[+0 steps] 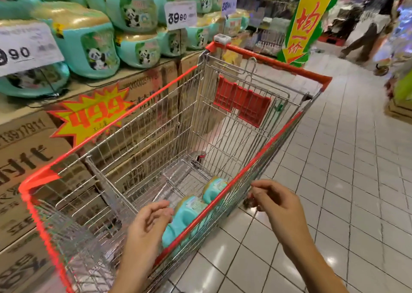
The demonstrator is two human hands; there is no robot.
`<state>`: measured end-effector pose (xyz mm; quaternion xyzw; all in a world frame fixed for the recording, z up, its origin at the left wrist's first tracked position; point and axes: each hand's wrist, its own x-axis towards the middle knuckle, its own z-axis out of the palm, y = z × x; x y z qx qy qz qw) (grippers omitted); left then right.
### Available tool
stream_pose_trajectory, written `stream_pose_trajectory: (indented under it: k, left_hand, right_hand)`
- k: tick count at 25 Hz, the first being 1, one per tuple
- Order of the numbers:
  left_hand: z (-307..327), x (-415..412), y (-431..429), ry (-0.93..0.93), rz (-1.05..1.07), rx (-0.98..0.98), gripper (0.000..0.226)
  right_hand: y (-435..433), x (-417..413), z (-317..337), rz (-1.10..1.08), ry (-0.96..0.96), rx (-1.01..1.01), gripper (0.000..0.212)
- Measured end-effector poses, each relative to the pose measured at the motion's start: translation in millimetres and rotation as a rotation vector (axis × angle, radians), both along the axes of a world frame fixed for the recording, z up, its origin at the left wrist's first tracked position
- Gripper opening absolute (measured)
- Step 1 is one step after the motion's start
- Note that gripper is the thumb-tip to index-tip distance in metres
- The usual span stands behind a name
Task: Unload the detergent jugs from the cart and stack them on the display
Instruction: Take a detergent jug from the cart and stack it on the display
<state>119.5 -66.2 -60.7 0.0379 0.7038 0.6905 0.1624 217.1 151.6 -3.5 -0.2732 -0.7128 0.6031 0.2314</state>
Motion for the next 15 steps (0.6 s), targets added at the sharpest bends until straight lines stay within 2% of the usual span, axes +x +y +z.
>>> stream_pose_trajectory:
  k: [5,8,11,15]
  left_hand:
    - [-6.6,-63.8,67.8,0.025,0.046,0.015,0.016]
    - [-19.4,-116.3,113.1,-0.012,0.102,0.019,0.013]
    - [-40.8,-161.9,152.5,-0.06,0.129,-0.016,0.014]
    - [-94.0,-202.7,203.6,-0.242,0.136,-0.143,0.016]
  right_hand:
    - [73.8,-81.3,-5.3,0.061,0.029,0.032,0.018]
    - [119.2,-152.0,-19.2,0.113,-0.043,0.071,0.023]
    - [160.7,-215.6,-47.5,0.204,-0.221,0.117,0.023]
    - [211.4,-293.7,-105.6,0.398,-0.592,0.254,0.01]
